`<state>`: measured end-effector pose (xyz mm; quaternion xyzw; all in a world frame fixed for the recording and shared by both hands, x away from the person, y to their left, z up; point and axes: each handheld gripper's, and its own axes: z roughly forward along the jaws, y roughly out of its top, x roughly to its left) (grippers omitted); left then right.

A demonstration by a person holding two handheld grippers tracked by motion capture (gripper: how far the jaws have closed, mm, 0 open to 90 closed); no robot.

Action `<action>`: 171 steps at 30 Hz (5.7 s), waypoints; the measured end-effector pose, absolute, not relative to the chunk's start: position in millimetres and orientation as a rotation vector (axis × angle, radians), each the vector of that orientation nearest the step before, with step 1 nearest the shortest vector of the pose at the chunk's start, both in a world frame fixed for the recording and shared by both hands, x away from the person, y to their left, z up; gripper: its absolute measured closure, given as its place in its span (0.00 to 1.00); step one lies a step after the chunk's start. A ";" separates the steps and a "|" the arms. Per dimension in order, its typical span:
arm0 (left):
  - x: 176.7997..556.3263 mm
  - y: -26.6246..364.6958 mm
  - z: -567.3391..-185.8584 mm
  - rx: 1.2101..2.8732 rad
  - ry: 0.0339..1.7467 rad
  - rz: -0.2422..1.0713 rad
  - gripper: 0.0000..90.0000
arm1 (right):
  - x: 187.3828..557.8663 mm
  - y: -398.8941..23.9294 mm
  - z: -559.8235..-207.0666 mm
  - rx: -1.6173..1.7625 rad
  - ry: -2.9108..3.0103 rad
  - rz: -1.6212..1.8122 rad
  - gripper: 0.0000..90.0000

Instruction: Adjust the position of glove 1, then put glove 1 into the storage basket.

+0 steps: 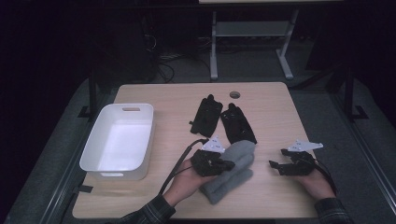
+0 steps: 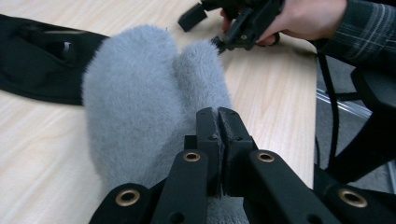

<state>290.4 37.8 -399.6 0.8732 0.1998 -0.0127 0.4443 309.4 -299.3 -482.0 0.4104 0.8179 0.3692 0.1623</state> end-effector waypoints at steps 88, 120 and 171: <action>348.9 18.3 -452.1 2.318 0.433 -0.296 0.77 | 311.2 -297.3 -482.0 1.167 2.336 1.050 0.28; 344.4 52.2 -392.2 2.254 0.460 -0.149 0.79 | 314.8 -294.9 -483.3 1.218 2.327 1.010 0.10; 368.8 199.4 -313.5 2.115 0.754 0.100 0.79 | 316.5 -294.8 -483.1 1.212 2.335 1.009 0.10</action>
